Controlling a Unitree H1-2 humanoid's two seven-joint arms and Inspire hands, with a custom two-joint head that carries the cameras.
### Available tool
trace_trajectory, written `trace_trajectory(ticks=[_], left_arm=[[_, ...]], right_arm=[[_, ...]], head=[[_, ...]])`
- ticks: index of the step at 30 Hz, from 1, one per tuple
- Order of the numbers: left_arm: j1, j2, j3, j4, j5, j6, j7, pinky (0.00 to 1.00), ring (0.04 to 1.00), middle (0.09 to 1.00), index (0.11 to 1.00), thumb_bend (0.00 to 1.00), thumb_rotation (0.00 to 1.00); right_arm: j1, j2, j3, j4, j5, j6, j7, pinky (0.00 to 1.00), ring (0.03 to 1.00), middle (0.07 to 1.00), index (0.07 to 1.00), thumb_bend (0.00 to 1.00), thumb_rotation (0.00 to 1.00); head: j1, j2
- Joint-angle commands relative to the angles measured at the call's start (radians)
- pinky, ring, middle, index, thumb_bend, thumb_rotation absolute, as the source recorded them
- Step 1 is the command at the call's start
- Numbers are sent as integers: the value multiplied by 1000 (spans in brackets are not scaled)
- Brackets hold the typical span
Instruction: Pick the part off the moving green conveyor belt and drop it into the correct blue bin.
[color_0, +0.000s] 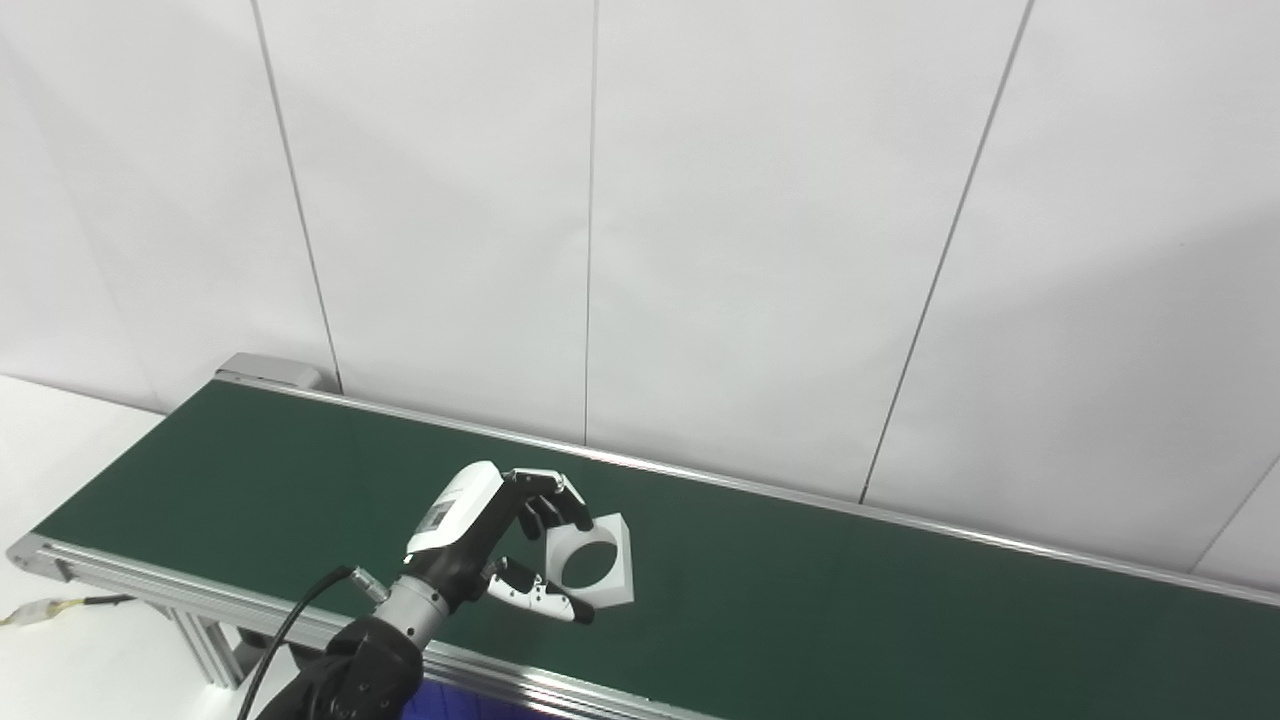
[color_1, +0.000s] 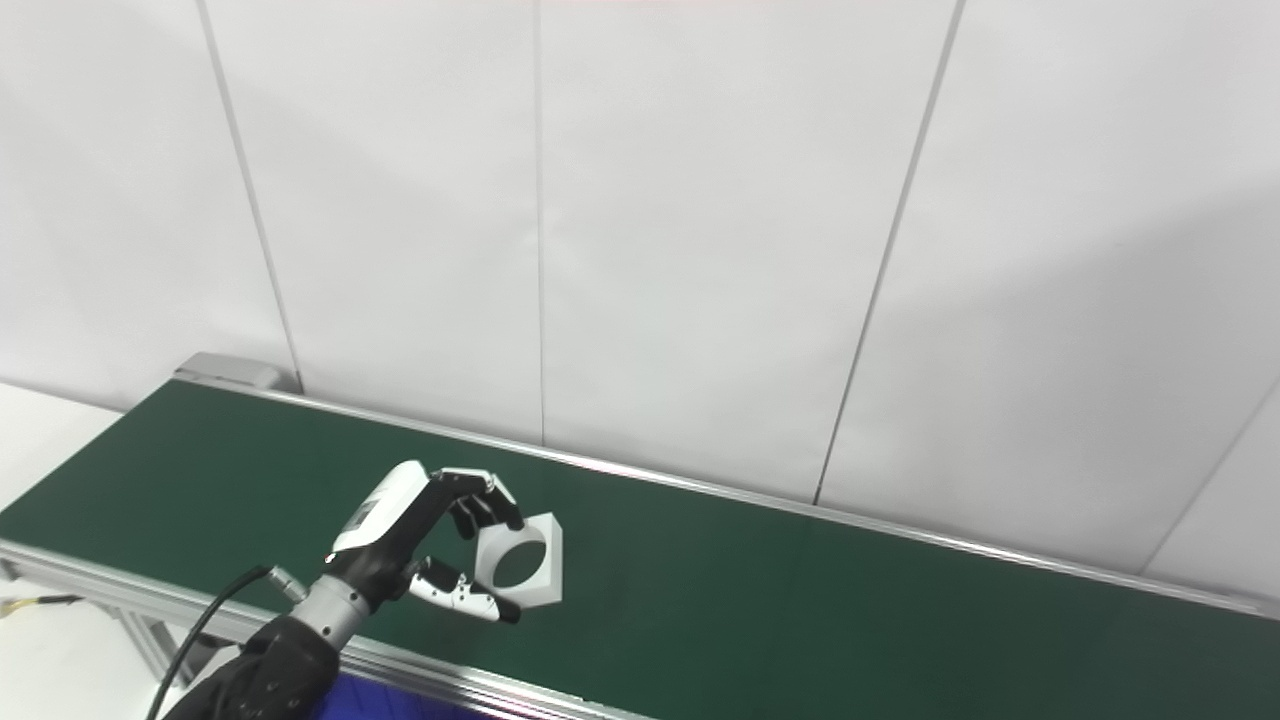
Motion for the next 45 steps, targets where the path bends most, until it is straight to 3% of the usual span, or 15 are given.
trace_trajectory(ticks=[1,9,16,21,30,33,35,45], left_arm=[[-4,10,8,-42,-17,-45,-6,439,445,501,495,499,0],[32,19,9,-89,-38,-69,-57,444,452,508,485,500,0],[62,27,21,-69,-79,-133,-76,391,412,496,515,498,0],[97,29,27,-65,-88,-131,-93,406,427,486,514,498,0],[161,0,23,-47,-135,-195,-102,391,409,496,520,497,0],[190,-13,16,-57,-140,-188,-108,356,390,501,521,495,0],[212,-22,8,-69,-135,-175,-117,417,423,494,509,498,0],[265,-37,-26,-110,-101,-176,-152,411,425,502,505,498,0]], right_arm=[[3,12,4,-49,-7,15,-11,769,822,837,844,1000,178],[16,39,25,-82,-36,43,-21,822,854,863,874,941,179],[10,75,46,-99,-82,82,-43,840,864,871,886,933,244],[4,87,58,-116,-113,109,-53,840,866,878,894,940,294],[-9,98,66,-148,-137,145,-61,825,862,880,891,954,320],[-10,101,68,-161,-133,161,-62,820,858,876,890,955,324],[-13,103,67,-170,-131,174,-62,820,857,872,886,967,328],[-16,95,63,-218,-129,221,-58,821,847,860,884,982,353]], head=[[-9,5],[-88,64],[-186,115],[-234,160],[-261,214],[-276,241],[-280,254],[-295,313]])
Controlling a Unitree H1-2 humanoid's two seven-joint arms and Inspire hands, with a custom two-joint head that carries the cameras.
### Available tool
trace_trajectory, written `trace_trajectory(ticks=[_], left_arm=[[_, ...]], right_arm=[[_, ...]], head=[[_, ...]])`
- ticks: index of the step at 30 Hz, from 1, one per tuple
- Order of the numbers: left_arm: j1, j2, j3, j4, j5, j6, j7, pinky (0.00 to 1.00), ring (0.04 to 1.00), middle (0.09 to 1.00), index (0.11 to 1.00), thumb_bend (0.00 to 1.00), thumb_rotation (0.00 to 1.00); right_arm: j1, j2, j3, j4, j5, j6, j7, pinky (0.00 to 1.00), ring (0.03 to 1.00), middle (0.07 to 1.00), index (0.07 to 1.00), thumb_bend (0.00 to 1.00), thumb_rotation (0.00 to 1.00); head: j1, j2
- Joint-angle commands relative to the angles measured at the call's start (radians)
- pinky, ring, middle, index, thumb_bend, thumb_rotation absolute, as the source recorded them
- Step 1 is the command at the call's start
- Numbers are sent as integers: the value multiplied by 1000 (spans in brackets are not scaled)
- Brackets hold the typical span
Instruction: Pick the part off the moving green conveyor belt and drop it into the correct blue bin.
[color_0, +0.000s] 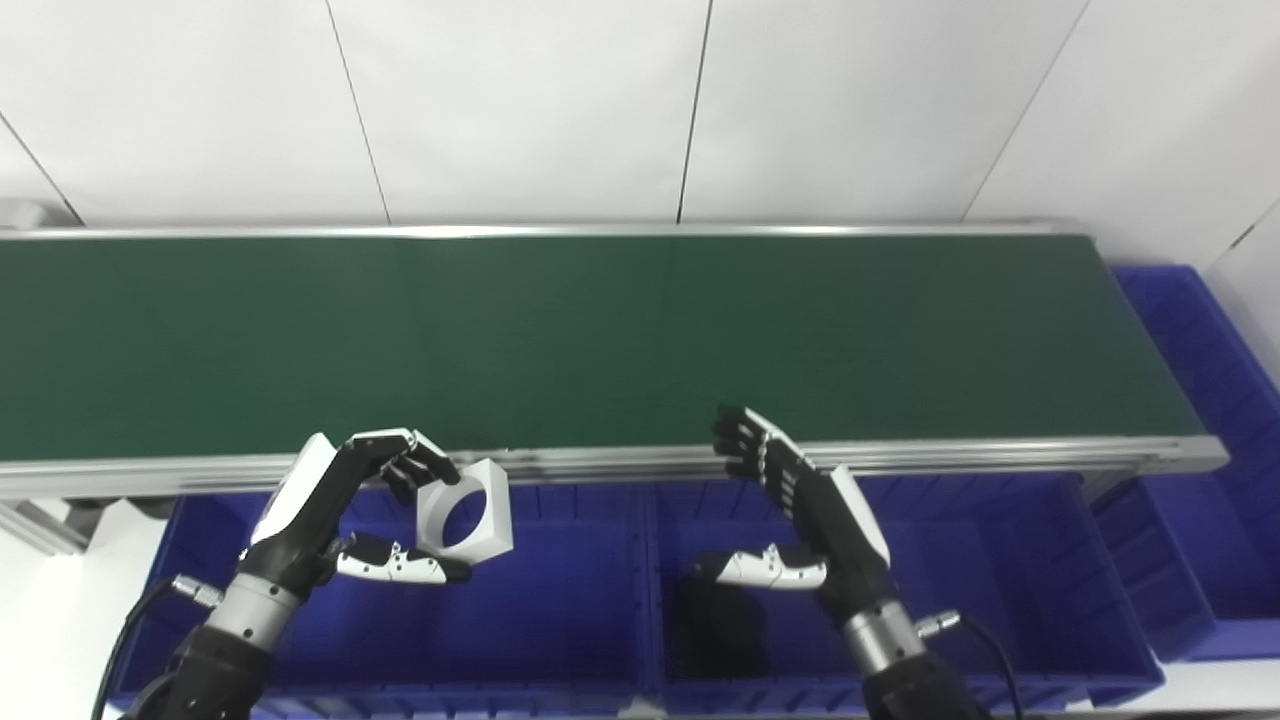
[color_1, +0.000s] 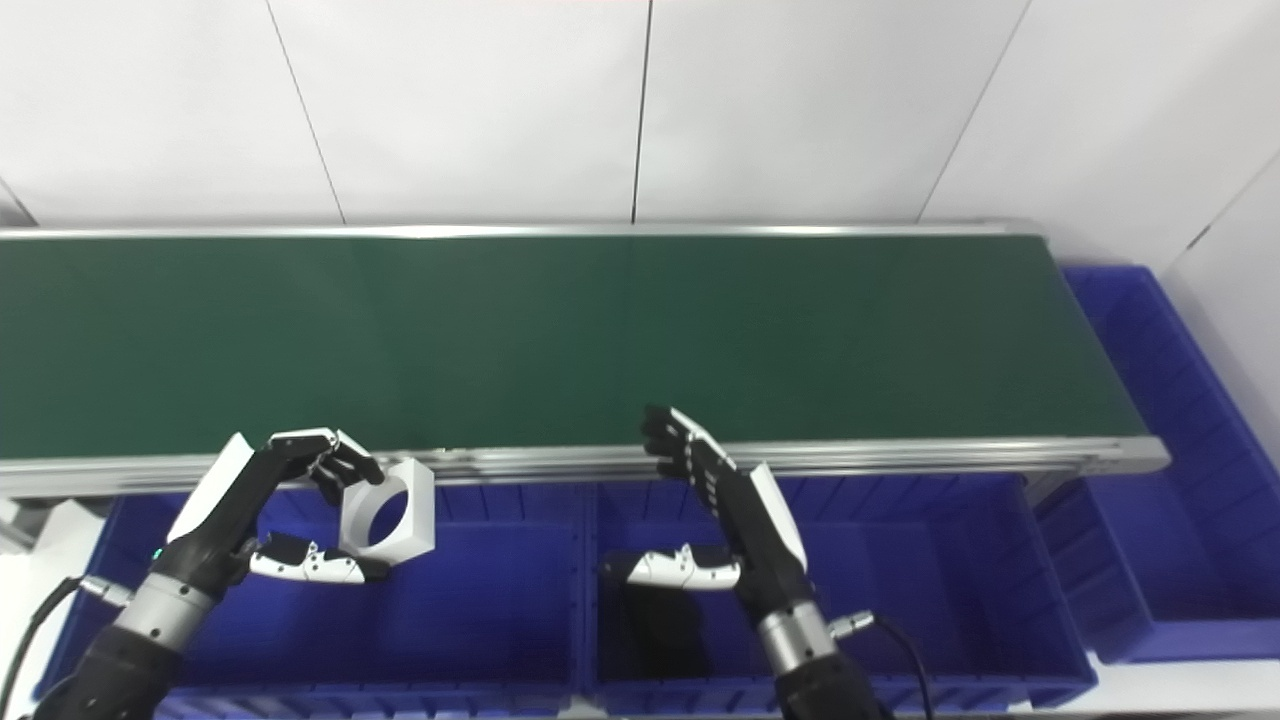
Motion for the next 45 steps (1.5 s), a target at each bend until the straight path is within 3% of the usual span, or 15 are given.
trace_trajectory(ticks=[1,5,16,29,30,32,34,37,40,43,45], left_arm=[[-8,10,-9,-41,2,-32,-7,412,424,503,505,498,0],[2,20,-32,-65,26,-22,-32,402,417,498,516,497,0],[6,29,-93,-110,137,116,-121,427,411,494,532,496,0],[-17,8,-126,-127,264,310,-158,495,415,514,548,495,0],[-18,8,-128,-128,271,323,-160,510,532,630,519,503,26],[-20,10,-133,-131,288,344,-162,555,639,732,709,583,6],[-21,11,-134,-132,293,362,-165,609,710,793,786,611,4],[-25,15,-138,-133,288,382,-176,662,766,839,835,630,25],[-28,31,-147,-148,277,398,-218,690,818,899,891,710,129],[-41,63,-160,-172,207,423,-326,826,935,982,954,785,199],[-46,79,-163,-182,153,417,-373,866,963,994,965,819,203]], right_arm=[[-11,-1,-2,-53,10,11,-2,820,846,859,883,980,350],[-5,-6,-5,-79,10,33,-2,821,843,856,881,984,355],[3,-20,-14,-118,42,52,5,824,849,860,884,973,337],[6,-34,-15,-121,47,48,7,819,844,853,882,956,336],[6,-35,-15,-121,46,46,7,816,841,852,881,955,334],[5,-35,-15,-118,49,46,7,815,841,852,880,954,331],[5,-33,-15,-120,51,53,7,817,842,852,878,960,330],[4,-33,-13,-120,48,54,5,817,843,855,880,961,329],[3,-31,-11,-115,45,46,2,811,840,852,876,955,324],[4,-28,-10,-117,40,45,-1,808,838,849,877,960,329],[6,-27,-9,-117,44,47,0,811,839,850,878,964,327]], head=[[-2,12],[7,27],[34,57],[50,47],[52,46],[54,46],[54,45],[54,43],[49,42],[43,41],[42,39]])
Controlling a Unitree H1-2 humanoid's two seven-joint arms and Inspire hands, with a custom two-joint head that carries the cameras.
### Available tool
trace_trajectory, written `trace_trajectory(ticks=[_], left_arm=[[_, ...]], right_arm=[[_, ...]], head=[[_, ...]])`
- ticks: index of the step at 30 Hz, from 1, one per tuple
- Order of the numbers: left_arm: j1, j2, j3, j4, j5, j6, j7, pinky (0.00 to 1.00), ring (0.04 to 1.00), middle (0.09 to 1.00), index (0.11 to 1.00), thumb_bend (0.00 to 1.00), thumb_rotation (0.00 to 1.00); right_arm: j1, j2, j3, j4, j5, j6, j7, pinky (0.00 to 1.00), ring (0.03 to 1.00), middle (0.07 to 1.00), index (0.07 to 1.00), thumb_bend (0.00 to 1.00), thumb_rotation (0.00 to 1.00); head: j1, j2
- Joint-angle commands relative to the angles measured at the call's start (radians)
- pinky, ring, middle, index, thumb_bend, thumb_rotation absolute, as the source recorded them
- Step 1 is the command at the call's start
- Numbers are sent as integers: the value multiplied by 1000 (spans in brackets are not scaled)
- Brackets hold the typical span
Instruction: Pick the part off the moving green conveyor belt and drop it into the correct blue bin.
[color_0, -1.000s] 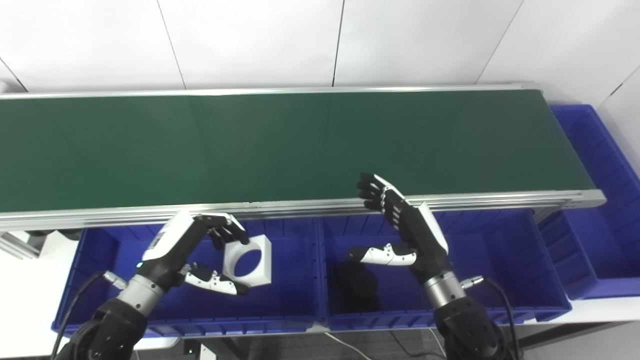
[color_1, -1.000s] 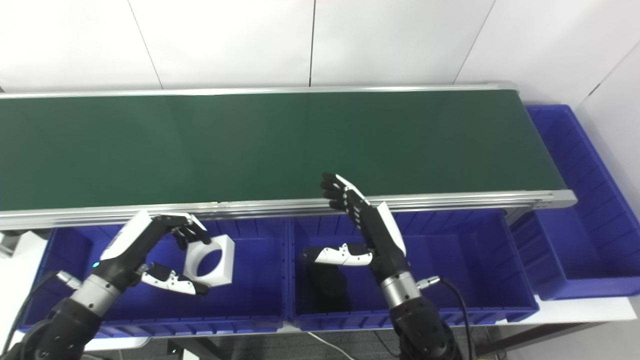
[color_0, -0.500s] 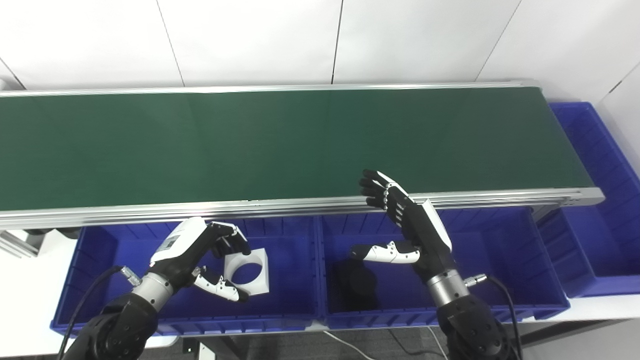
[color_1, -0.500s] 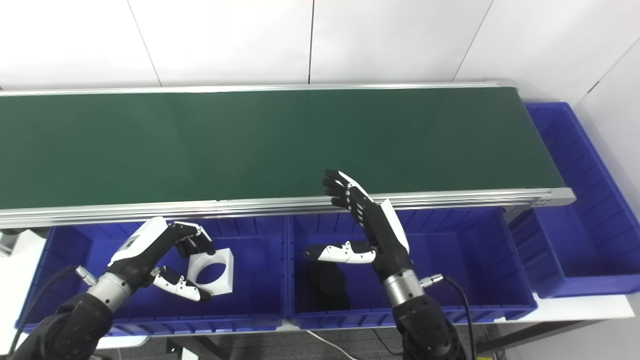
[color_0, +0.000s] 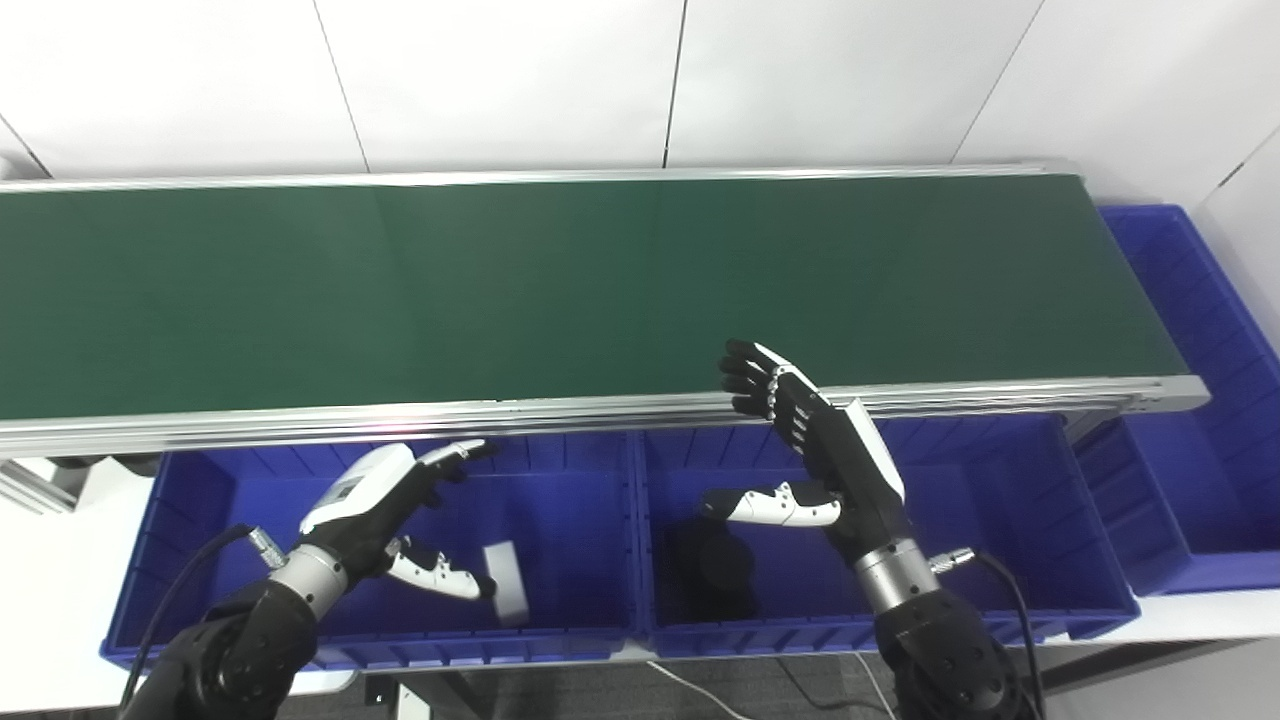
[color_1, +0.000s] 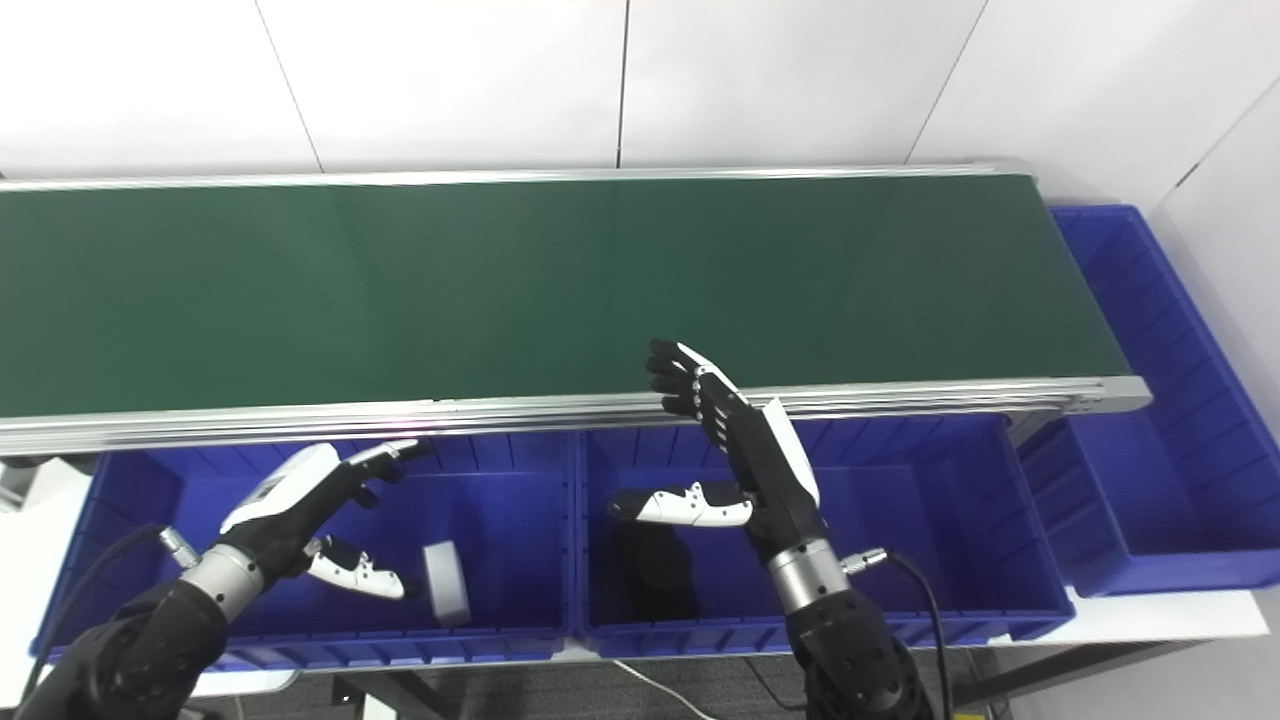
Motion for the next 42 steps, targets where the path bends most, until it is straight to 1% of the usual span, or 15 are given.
trace_trajectory(ticks=[1,2,3,4,6,8,12,17,21,23,24,27,30,35,42], left_arm=[[-30,28,7,-44,-61,0,-38,907,977,998,968,843,210],[-30,31,7,-47,-76,2,-47,917,987,999,971,859,222],[-29,32,14,-46,-120,-8,-60,923,991,1000,972,867,228],[-28,34,19,-46,-151,-14,-67,904,996,1000,982,875,242],[-23,26,39,-28,-238,-64,-65,900,990,1000,984,887,232],[-19,19,52,-18,-294,-86,-60,918,987,1000,980,903,222],[4,-23,84,0,-416,-172,-28,936,979,986,973,944,275],[34,-88,126,0,-538,-195,-1,916,959,967,948,956,269],[50,-132,148,14,-556,-248,38,893,944,970,960,952,299],[58,-150,156,25,-551,-283,63,847,918,963,976,946,363],[62,-157,159,31,-551,-295,73,840,913,961,980,943,373],[69,-172,169,53,-539,-342,103,835,907,957,986,913,364],[74,-188,182,62,-552,-344,125,858,908,950,984,905,348],[75,-200,189,79,-550,-358,143,852,914,953,974,890,327],[88,-209,201,96,-564,-379,163,853,915,946,955,918,313]], right_arm=[[-4,3,-1,-34,8,0,-1,814,841,851,880,964,324],[-4,3,-1,-33,9,-1,-1,815,842,853,881,964,324],[-5,2,0,-29,7,-5,-1,816,842,853,881,965,324],[-6,0,0,-26,6,-7,0,821,847,856,882,967,328],[-5,0,1,-28,3,-5,-1,828,852,859,882,971,330],[-4,-1,2,-28,2,-5,0,831,854,861,882,970,330],[-4,-7,3,-23,5,-9,6,830,861,866,883,971,326],[0,-12,5,-26,13,7,15,826,864,869,887,975,315],[3,-15,3,-29,15,19,23,835,870,879,893,983,320],[5,-17,3,-33,18,28,26,841,874,883,897,988,315],[7,-18,2,-34,19,32,26,844,874,883,899,991,312],[9,-24,3,-38,20,39,28,852,876,883,904,984,306],[9,-30,2,-37,22,40,32,855,878,885,907,975,301],[11,-32,-2,-38,18,44,30,851,876,889,906,980,299],[20,-30,-3,-24,23,20,28,846,873,886,902,979,293]], head=[[0,0],[0,0],[0,-2],[0,-2],[-1,-4],[-1,-6],[-7,-14],[-13,-22],[-13,-32],[-9,-35],[-7,-38],[-5,-39],[7,-40],[18,-44],[43,-70]])
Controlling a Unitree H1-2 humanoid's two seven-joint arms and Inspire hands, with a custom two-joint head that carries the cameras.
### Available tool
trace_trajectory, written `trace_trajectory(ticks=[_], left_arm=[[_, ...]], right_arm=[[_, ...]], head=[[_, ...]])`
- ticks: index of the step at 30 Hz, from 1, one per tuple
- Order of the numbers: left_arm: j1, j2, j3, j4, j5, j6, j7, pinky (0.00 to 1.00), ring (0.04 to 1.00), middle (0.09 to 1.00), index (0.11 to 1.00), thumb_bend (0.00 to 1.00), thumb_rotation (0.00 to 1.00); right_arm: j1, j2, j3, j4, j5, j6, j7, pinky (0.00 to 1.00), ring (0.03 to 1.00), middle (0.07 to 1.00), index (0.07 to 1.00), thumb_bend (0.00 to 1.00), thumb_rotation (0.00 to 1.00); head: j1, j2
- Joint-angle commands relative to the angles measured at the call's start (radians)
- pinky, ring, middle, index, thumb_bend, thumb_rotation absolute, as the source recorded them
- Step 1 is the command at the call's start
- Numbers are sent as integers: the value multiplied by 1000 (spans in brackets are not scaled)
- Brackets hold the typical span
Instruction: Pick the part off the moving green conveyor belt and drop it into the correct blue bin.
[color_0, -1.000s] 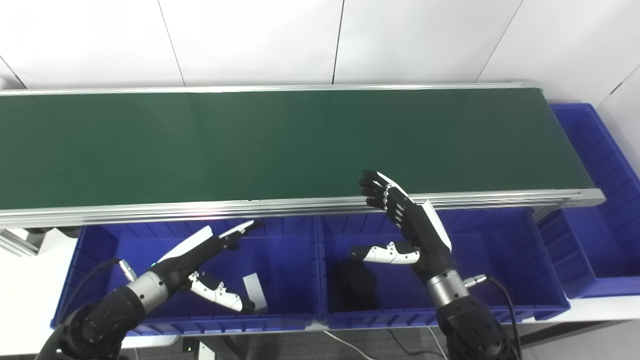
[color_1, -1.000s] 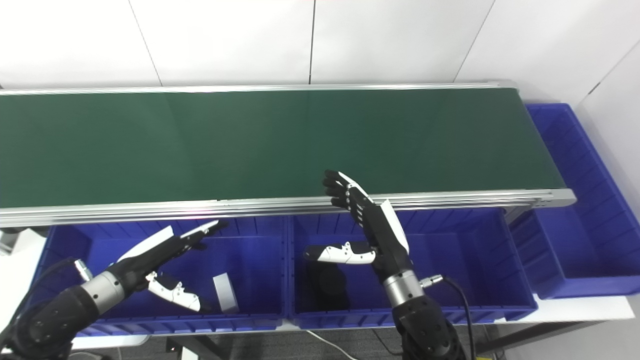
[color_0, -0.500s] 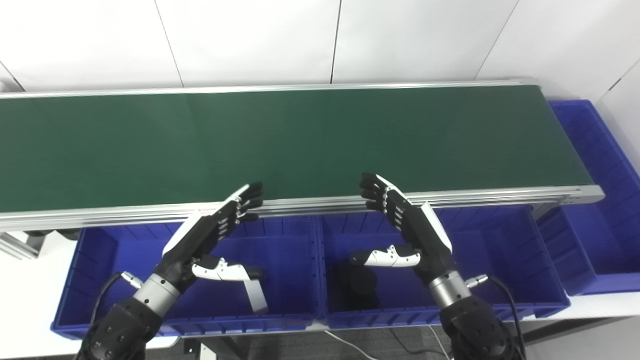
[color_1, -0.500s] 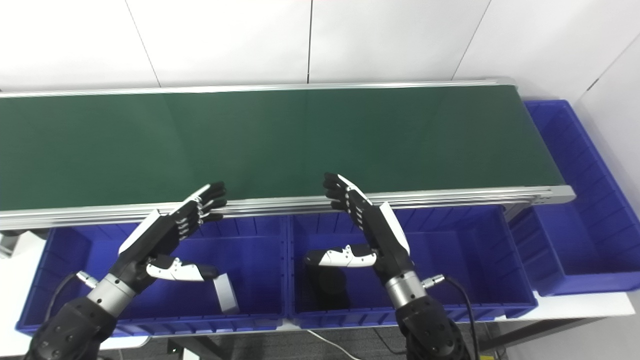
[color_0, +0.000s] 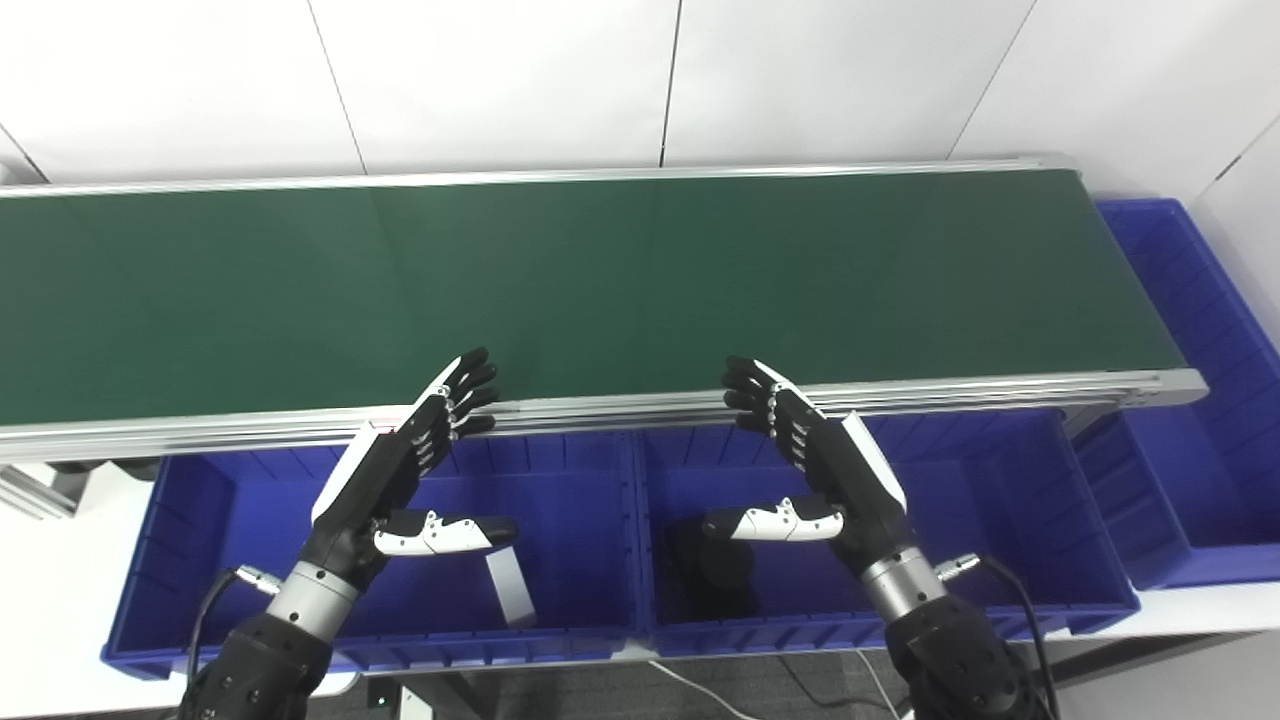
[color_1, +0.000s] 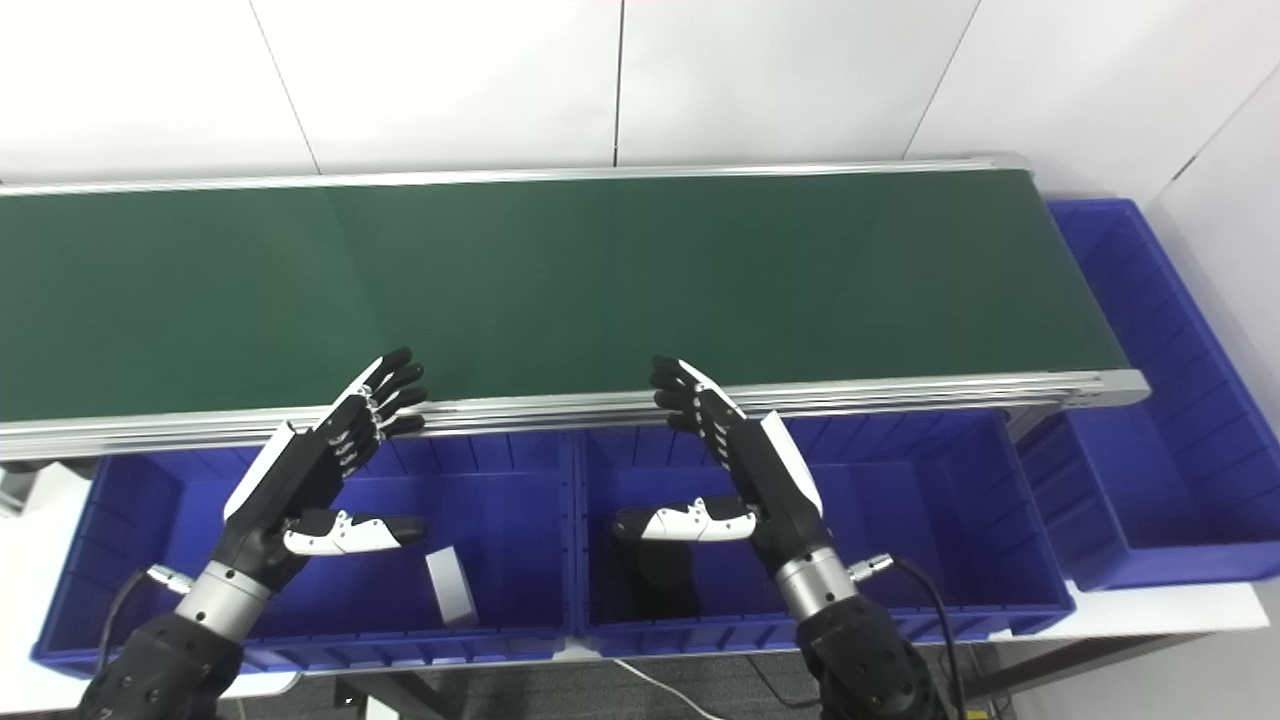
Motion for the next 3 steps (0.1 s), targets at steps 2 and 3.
trace_trajectory(ticks=[2,3], left_arm=[[6,-9,14,-14,-29,-56,23,858,915,944,951,919,307],[8,-12,17,-11,-30,-62,26,861,920,945,949,913,299]], right_arm=[[5,-2,-5,-21,14,-27,-3,848,873,885,902,979,290],[7,-3,-6,-20,14,-30,-3,849,875,886,904,977,297]], head=[[25,-13],[29,-14]])
